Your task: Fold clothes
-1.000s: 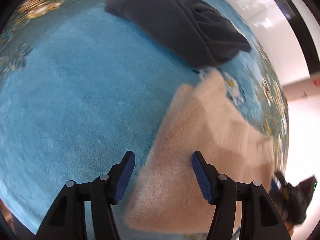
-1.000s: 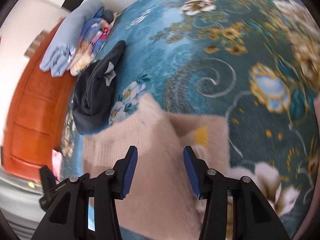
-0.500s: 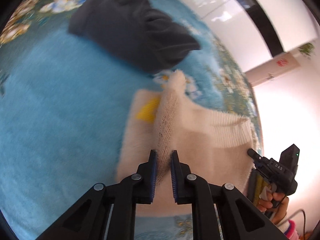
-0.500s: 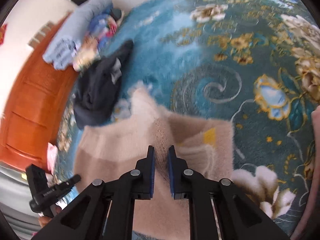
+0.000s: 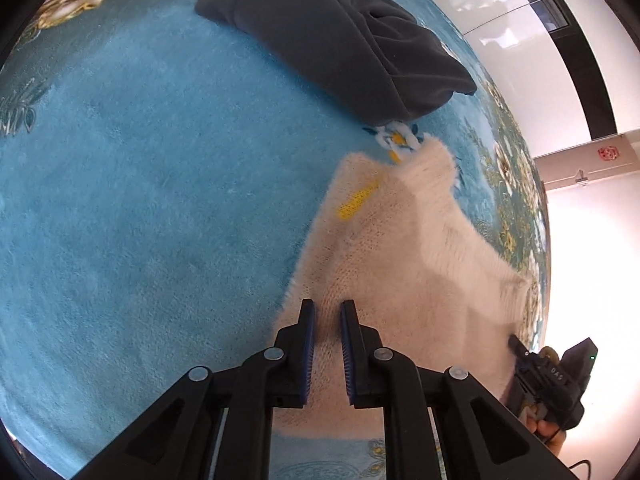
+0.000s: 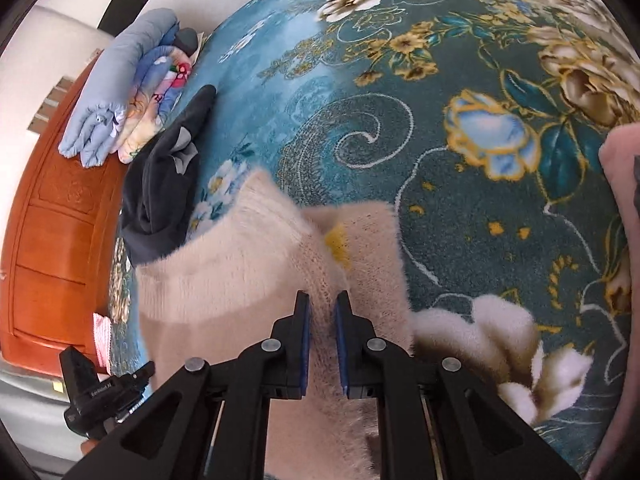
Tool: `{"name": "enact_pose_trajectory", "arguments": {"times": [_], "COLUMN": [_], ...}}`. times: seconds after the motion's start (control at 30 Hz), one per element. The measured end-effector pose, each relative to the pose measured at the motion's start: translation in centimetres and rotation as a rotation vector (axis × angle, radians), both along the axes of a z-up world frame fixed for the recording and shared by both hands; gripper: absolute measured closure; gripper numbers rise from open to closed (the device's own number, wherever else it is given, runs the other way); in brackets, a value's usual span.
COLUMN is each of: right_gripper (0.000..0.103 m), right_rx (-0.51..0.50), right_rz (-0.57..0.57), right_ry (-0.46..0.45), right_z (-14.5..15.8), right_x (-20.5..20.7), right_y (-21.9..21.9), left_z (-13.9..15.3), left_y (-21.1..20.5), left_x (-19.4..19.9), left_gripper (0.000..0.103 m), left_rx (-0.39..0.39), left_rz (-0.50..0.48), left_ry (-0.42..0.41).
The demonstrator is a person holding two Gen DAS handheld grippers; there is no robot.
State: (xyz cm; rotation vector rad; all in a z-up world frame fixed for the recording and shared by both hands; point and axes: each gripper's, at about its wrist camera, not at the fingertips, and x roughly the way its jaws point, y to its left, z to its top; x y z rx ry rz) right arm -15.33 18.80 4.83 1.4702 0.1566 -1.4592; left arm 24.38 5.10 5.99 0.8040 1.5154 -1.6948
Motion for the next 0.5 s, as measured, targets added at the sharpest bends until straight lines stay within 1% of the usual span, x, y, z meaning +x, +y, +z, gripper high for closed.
{"name": "enact_pose_trajectory", "arguments": {"times": [0.07,0.13,0.17,0.2,0.23,0.27,0.3,0.33,0.4,0.43,0.5], "right_gripper": [0.090,0.087,0.080,0.070,0.045,0.028,0.026,0.026,0.026,0.026,0.026], "right_rx": [-0.005,-0.077,-0.112,-0.146,-0.156,-0.160,-0.147,-0.129,-0.100,-0.090,-0.073], "right_rz": [0.012,0.007,0.005,0.004,0.010,0.016,0.026,0.037,0.040,0.028,0.002], "right_ry": [0.017,0.023,0.031,0.041,0.047,0.053,0.043,0.029,0.006,-0.004,-0.037], "right_z": [0.5,1.7,2.2,2.7,2.8,2.9,2.4,1.9,0.8,0.3,-0.7], "right_x": [0.1,0.3,0.5,0.6,0.8,1.0,1.0,1.0,0.9,0.8,0.4], "right_y": [0.1,0.8,1.3,1.8,2.1,2.4,2.6,2.7,2.9,3.1,3.2], "left_z": [0.2,0.4,0.5,0.6,0.7,0.7,0.8,0.6,-0.2,-0.5,-1.3], "left_y": [0.0,-0.2,-0.3,-0.4,-0.5,-0.6,-0.7,-0.7,-1.3,-1.4,-1.6], "left_x": [-0.2,0.3,0.6,0.9,1.2,1.5,1.8,2.1,1.3,1.1,0.5], "left_gripper": [0.089,0.089,0.088,0.086,0.077,0.069,0.047,0.039,0.037,0.034,0.033], "left_rx": [-0.010,-0.016,-0.019,-0.022,-0.024,-0.027,-0.030,-0.030,-0.021,-0.002,0.036], "left_rz": [0.001,0.033,0.049,0.065,0.081,0.097,0.116,0.145,0.165,0.158,0.143], "left_ry": [0.031,0.052,0.063,0.073,0.083,0.094,0.102,0.102,0.116,0.115,0.114]}}
